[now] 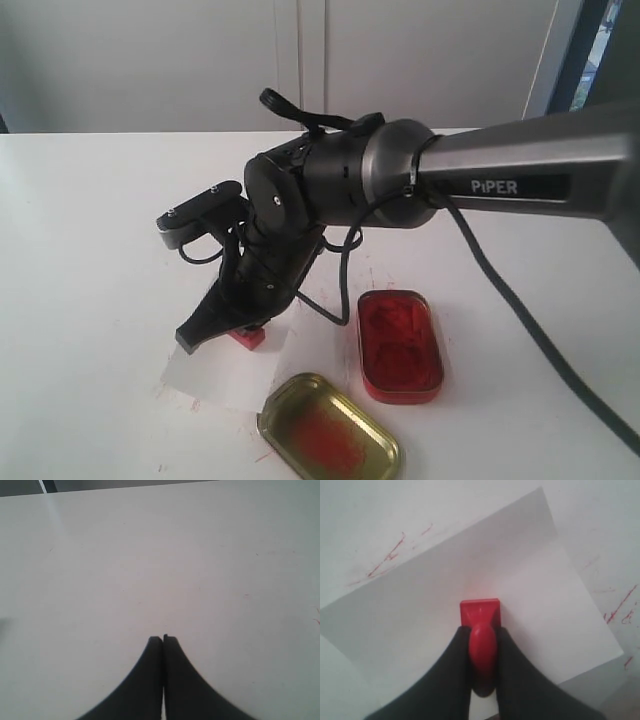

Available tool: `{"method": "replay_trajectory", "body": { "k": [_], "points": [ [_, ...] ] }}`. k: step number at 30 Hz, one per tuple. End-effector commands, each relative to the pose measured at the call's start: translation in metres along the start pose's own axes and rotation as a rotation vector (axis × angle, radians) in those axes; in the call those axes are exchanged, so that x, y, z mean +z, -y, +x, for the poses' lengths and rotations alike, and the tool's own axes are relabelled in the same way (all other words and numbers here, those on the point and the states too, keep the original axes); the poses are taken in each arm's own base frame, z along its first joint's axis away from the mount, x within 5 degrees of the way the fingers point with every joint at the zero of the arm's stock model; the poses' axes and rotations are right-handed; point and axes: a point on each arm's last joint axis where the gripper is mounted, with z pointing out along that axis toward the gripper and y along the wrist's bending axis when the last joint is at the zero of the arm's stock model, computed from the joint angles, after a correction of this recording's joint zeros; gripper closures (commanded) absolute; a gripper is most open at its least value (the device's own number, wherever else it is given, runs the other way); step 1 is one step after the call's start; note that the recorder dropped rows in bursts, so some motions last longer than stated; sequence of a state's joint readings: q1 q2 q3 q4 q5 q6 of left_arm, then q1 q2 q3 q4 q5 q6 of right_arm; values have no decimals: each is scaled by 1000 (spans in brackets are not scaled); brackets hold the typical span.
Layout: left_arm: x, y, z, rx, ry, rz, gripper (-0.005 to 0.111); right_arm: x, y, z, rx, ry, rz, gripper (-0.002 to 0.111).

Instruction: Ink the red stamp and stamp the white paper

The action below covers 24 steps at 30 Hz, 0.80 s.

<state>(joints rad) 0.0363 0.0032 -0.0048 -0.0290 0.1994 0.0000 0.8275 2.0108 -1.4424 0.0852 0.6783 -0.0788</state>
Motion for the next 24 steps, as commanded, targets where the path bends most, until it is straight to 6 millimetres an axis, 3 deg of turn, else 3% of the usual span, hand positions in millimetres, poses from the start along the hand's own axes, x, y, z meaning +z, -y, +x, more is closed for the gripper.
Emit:
{"method": "replay_trajectory", "body": {
  "k": [1,8,24],
  "points": [
    [0,0,2,-2,-4,0,107,-3,1,-1,-5,24,10,108],
    [0,0,2,-2,-4,0,107,-2,1,-5,-11,84,16,108],
    [0,0,2,-2,-4,0,107,19,3,7,-65,132,30,108]
  ]
}}
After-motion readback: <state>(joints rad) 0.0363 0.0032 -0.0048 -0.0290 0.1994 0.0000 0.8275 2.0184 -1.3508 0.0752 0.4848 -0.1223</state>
